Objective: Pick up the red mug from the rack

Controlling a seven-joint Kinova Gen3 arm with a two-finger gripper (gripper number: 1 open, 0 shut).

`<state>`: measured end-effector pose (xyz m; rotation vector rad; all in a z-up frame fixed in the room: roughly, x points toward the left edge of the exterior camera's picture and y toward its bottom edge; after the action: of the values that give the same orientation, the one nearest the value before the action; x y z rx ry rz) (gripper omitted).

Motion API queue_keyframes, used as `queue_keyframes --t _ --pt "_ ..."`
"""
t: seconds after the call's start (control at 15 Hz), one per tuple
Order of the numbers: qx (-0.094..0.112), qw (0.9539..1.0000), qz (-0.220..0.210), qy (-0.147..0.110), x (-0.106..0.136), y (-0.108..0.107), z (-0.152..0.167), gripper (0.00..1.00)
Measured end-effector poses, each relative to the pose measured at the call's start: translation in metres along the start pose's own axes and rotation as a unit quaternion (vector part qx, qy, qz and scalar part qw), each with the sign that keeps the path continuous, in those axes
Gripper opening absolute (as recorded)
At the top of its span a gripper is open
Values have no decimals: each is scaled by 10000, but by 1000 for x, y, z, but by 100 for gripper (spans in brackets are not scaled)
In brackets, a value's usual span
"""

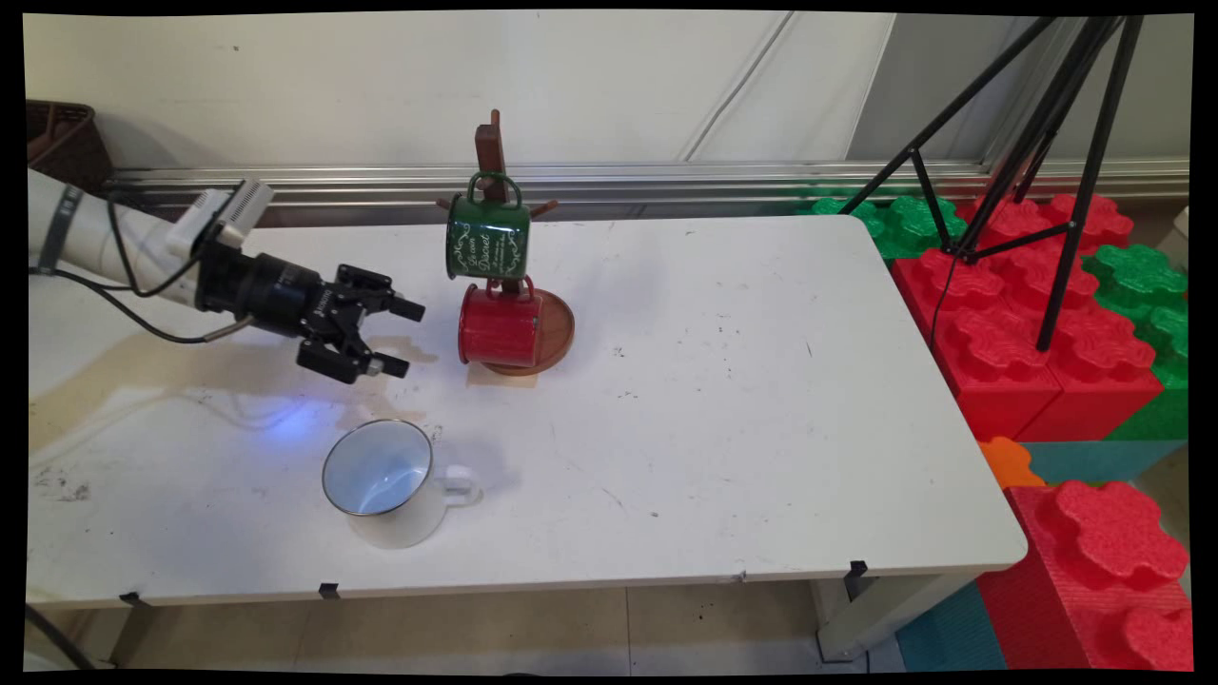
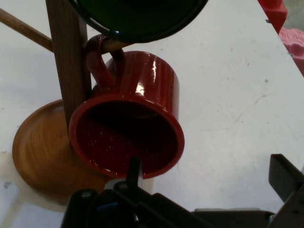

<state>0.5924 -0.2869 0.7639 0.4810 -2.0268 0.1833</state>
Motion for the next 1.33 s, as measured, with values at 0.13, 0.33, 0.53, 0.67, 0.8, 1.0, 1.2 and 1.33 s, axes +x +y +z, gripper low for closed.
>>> queue_keyframes --t 0.13,0.33,0.53,0.67,0.8,1.0,1.2,1.33 --pt "20 10000 -64 72 -5 -1 9 100" --pt "37 9998 -129 149 -9 -2 20 100" --pt "52 9995 -195 231 -12 -2 33 100" --pt "75 9992 -266 296 -15 -3 45 100" --pt "95 9989 -325 338 -16 -4 53 100" --pt "148 9981 -428 411 -19 -7 68 100" --pt "184 9974 -517 467 -22 -11 81 100" --pt "195 9970 -569 496 -23 -12 87 100"
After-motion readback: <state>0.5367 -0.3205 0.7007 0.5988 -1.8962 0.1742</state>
